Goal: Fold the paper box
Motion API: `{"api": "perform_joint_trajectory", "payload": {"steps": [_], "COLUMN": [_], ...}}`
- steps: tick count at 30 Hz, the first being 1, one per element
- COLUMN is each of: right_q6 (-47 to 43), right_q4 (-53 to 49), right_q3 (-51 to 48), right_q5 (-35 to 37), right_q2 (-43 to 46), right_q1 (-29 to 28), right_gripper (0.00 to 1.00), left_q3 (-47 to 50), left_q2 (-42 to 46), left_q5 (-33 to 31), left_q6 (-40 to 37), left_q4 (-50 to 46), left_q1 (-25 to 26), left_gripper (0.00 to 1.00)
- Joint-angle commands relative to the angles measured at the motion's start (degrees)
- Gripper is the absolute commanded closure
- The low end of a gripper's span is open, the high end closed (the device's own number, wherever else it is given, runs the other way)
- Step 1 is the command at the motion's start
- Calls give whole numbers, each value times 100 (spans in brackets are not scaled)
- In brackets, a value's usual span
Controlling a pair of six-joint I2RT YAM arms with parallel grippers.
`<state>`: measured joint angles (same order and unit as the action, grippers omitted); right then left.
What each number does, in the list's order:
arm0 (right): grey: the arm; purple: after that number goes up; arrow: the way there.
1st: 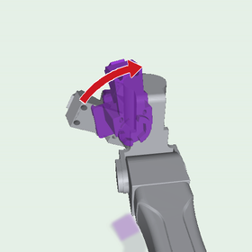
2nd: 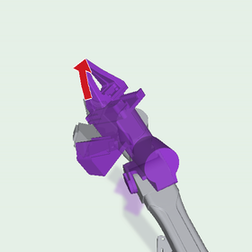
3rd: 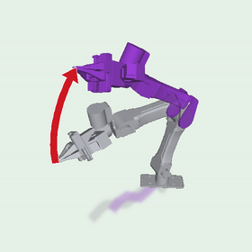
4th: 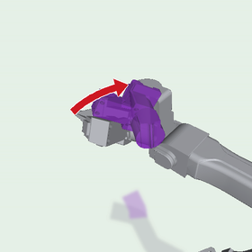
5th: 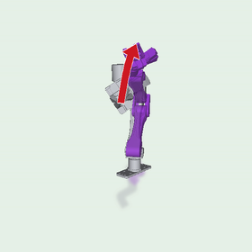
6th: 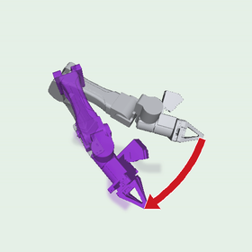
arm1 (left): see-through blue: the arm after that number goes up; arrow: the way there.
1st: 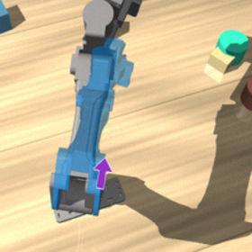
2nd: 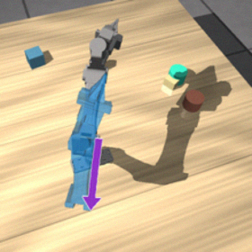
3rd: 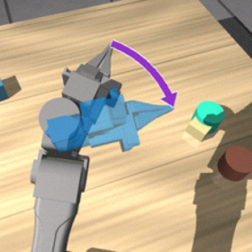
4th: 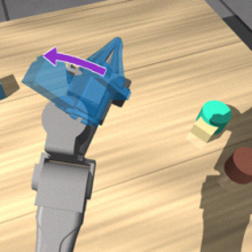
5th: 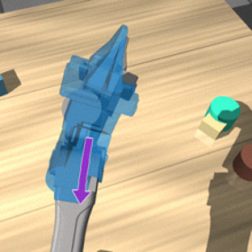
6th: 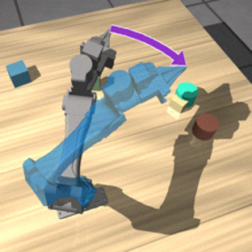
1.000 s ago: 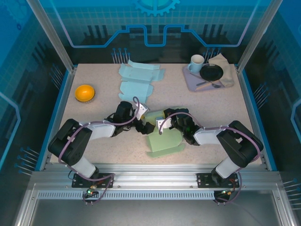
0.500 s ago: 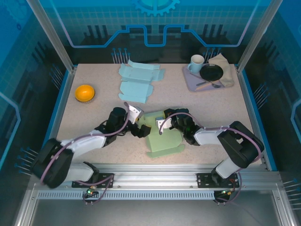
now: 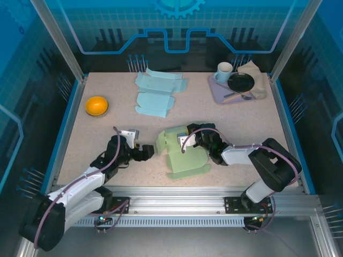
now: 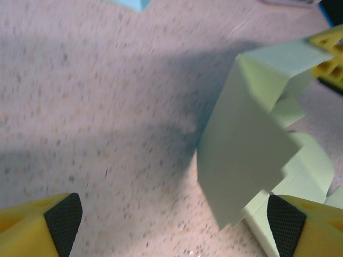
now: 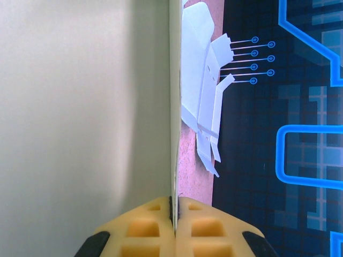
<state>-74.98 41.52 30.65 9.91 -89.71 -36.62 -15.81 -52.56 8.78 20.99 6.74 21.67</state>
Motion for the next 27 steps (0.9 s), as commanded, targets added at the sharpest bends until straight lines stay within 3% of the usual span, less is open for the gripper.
{"api": "perform_joint_trajectory", "payload": {"steps": [1, 13, 27], "right_q6": [106, 98, 90], "right_q4": [-249, -242, -270], "right_q3": [7, -17, 2], "right_q5": [-106, -75, -70], "right_q2": [60, 50, 24], "right_q1": [87, 86, 85], "right_gripper": [100, 100, 100], "left_q3": [-27, -227, -660], "left_q2": [-88, -1210, -1943], "left_q5": [-46, 657, 732], "left_q6": [231, -479, -629], "left_q4": [45, 1145, 1464], "left_q1": [-58, -16, 425], "left_gripper": [8, 9, 9]}}
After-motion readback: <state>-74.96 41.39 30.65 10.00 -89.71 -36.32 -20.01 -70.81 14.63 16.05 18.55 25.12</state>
